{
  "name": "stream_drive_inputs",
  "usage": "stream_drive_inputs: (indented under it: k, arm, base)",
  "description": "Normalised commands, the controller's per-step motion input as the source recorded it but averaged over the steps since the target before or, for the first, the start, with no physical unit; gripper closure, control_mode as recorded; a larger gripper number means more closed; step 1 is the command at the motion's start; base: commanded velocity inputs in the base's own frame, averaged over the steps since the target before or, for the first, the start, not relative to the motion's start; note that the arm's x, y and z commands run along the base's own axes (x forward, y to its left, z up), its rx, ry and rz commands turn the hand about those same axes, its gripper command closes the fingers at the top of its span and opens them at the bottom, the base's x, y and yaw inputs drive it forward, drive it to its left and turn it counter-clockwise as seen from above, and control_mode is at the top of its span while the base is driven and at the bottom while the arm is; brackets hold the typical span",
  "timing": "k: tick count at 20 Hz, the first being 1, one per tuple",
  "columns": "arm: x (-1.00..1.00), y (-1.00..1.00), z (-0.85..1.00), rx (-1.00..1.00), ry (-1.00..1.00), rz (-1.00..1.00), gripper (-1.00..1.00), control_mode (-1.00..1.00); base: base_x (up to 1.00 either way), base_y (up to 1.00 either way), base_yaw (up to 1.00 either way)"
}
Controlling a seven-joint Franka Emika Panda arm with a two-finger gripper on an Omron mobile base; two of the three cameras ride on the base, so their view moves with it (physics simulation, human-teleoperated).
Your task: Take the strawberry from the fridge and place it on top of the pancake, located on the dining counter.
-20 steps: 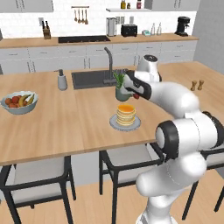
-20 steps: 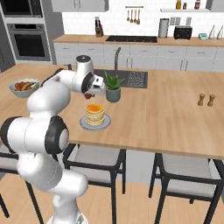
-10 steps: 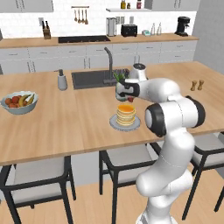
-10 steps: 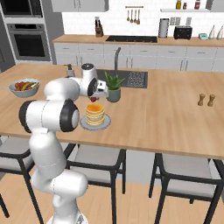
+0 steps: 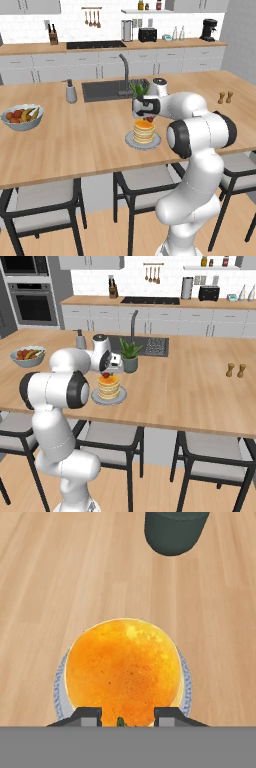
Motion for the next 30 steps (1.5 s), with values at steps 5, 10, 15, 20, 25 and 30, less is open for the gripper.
stream_drive_inputs:
  k: [5, 10, 15, 20, 25, 30]
  arm:
    - [0.07, 0.0, 0.0, 0.0, 0.0, 0.0, 1.0, -1.0]
    - [0.18, 0.02, -0.01, 0.0, 0.0, 0.0, 1.0, -1.0]
    - [0.0, 0.13, -0.16, 0.0, 0.0, 0.0, 1.0, -1.0]
    - [0.0, 0.07, -0.15, 0.0, 0.0, 0.0, 1.0, -1.0]
    - [0.08, 0.0, -0.25, 0.0, -0.03, 0.0, 1.0, -1.0]
    - [0.04, 0.0, -0.07, 0.0, -0.04, 0.0, 1.0, -1.0]
  base:
    - [0.0, 0.0, 0.0]
    - [0.0, 0.0, 0.0]
    - [0.0, 0.0, 0.0]
    - [0.0, 0.0, 0.0]
    - [0.0, 0.0, 0.0]
    - [0.0, 0.0, 0.0]
